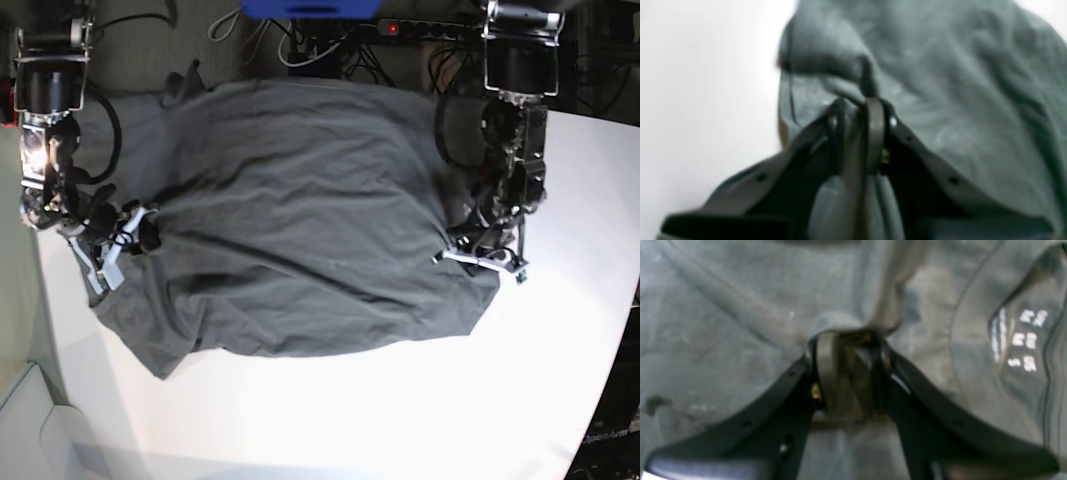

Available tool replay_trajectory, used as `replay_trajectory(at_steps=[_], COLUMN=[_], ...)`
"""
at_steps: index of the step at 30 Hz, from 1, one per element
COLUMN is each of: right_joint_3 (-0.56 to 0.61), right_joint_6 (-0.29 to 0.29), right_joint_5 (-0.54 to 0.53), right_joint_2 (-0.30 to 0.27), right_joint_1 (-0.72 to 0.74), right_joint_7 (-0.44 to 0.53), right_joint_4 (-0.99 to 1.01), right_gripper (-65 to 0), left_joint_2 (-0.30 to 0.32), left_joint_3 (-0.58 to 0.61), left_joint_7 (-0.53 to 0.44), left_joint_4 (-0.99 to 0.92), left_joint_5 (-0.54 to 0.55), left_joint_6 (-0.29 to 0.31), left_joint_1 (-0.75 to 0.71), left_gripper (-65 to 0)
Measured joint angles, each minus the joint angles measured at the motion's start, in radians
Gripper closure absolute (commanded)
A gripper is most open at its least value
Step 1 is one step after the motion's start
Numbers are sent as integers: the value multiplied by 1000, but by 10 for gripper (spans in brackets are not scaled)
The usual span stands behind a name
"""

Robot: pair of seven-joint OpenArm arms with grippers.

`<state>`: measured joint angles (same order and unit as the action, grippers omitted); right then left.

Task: Layout the t-shirt on the table in an organized manner, then fold the t-shirt properly
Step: 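Pull the grey shirt apart with both grippers, spreading it flat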

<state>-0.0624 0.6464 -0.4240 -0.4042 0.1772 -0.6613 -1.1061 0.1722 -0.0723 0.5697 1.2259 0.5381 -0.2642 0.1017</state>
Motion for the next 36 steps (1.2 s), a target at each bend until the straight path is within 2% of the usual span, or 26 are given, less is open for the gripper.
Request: replay_trajectory(at_steps=[2,5,10,13,16,20,22,25,27,29,30,33,36], right_joint_3=[3,39,41,37,39,42,41,41,41,13,-8,-67,-93], right_joint_6=[11,5,12,3,4,7,7,7,2,2,-1,5,2], right_joint_5=[-2,111,248,340,365,397,410,419,427,432,438,438,434], right_joint_2=[0,21,81,117,136,150,152,152,145,135,132,133,137], right_joint_1=[30,115,216,302,375,455,462,451,416,338,300,185,97], right_joint_7=[11,18,161,211,290,261,249,155,102,34,10,-60,-111], right_joint_4=[44,106,257,371,496,573,567,500,418,264,187,-76,-284], right_gripper=[-177,-177,-177,-177,-177,-181,-181,-181,-182,-182,-182,-183,-209], left_joint_2=[-5,-8,48,88,104,113,113,116,116,119,119,142,162], left_joint_3=[-5,-6,-1,-4,-5,-5,-5,-5,-5,-3,0,-29,-102], left_joint_7=[-2,3,-129,-183,-219,-200,-169,-121,-35,52,63,108,142], left_joint_4=[-48,-125,-286,-368,-412,-417,-396,-308,-212,-88,-35,140,270], left_joint_5=[-25,-48,-22,-37,-48,-48,-49,-52,-44,37,64,162,191], left_joint_6=[13,13,58,48,39,31,9,-10,-23,-32,-17,-21,-35], left_joint_1=[40,107,179,216,232,247,248,217,179,135,118,66,14], left_gripper=[-114,-115,-116,-117,-117,-117,-117,-115,-115,-115,-116,-116,-118])
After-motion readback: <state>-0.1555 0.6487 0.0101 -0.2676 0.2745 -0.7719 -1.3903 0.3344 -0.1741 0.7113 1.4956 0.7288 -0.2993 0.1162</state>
